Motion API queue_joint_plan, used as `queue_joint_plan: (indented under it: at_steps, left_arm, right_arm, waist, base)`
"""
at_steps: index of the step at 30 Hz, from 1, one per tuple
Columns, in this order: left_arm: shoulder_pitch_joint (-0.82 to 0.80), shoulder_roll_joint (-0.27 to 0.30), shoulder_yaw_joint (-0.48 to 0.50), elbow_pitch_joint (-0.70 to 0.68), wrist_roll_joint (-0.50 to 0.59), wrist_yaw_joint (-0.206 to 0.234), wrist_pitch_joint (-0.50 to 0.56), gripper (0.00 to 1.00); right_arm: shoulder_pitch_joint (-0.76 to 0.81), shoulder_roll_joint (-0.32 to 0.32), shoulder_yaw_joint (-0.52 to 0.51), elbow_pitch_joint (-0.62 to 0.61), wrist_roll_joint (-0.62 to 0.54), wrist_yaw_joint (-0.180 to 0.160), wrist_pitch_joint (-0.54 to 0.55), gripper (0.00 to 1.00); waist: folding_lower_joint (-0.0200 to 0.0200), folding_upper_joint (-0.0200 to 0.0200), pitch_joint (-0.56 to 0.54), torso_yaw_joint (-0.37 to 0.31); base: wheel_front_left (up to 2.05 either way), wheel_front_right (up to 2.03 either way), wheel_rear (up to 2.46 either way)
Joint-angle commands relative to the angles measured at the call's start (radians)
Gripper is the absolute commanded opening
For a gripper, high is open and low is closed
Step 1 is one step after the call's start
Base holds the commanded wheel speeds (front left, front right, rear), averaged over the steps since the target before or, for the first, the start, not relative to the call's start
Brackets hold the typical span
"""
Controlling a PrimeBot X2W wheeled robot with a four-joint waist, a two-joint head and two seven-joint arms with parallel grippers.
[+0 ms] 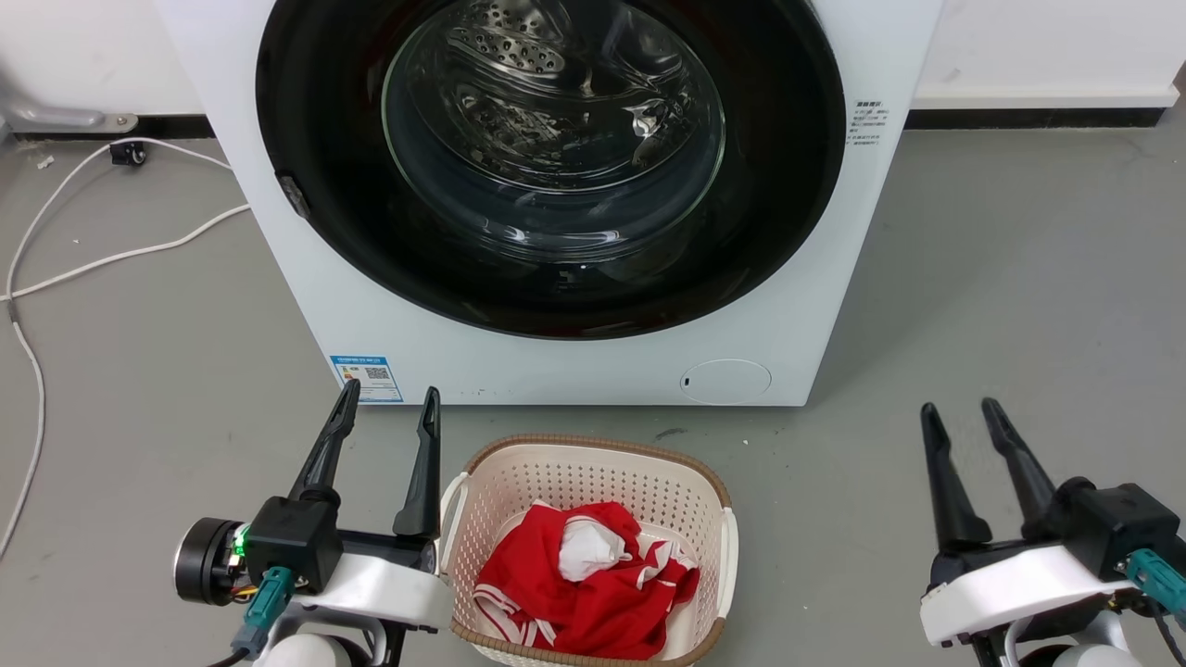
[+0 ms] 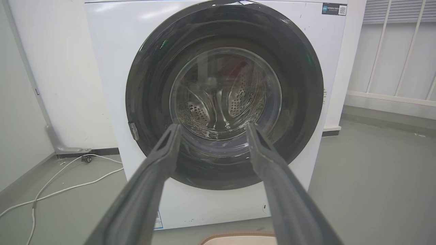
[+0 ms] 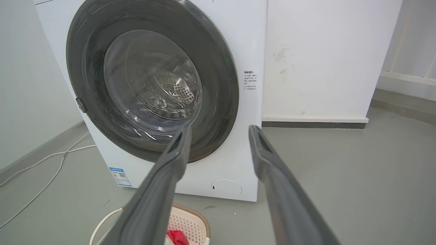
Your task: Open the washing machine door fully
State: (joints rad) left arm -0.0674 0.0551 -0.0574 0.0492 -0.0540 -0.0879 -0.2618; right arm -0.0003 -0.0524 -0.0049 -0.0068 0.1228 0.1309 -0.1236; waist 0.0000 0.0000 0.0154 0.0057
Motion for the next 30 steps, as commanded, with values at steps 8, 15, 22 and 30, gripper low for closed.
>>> queue_joint_plan:
  at_steps: [8,15,22,30]
  left_arm:
    - [-0.008,-0.002,0.006,0.000,0.004,0.000,-0.005,1.00]
    - [-0.009,-0.003,0.012,-0.005,0.000,0.002,-0.005,1.00]
    - [-0.029,-0.004,0.021,-0.029,0.000,0.004,-0.004,1.00]
    - [-0.077,-0.004,0.033,-0.065,-0.007,-0.002,-0.004,1.00]
  right_arm:
    - [-0.020,0.004,0.008,0.003,0.165,0.000,-0.045,0.00]
    - [-0.061,0.004,0.009,0.022,0.696,0.000,-0.117,0.00]
    - [-0.182,0.003,-0.044,0.035,1.362,0.000,-0.137,0.00]
    - [-0.447,-0.065,-0.135,0.202,1.664,0.000,-0.086,0.00]
  waist:
    - [0.0000,0.0000,0.001,-0.001]
    - [0.0000,0.0000,0.005,-0.004]
    - [0.0000,0.0000,0.049,-0.016]
    - [0.0000,0.0000,0.137,-0.019]
  base:
    - [0.00,0.00,0.00]
    - [0.00,0.00,0.00]
    - [0.00,0.00,0.00]
    - [0.00,0.00,0.00]
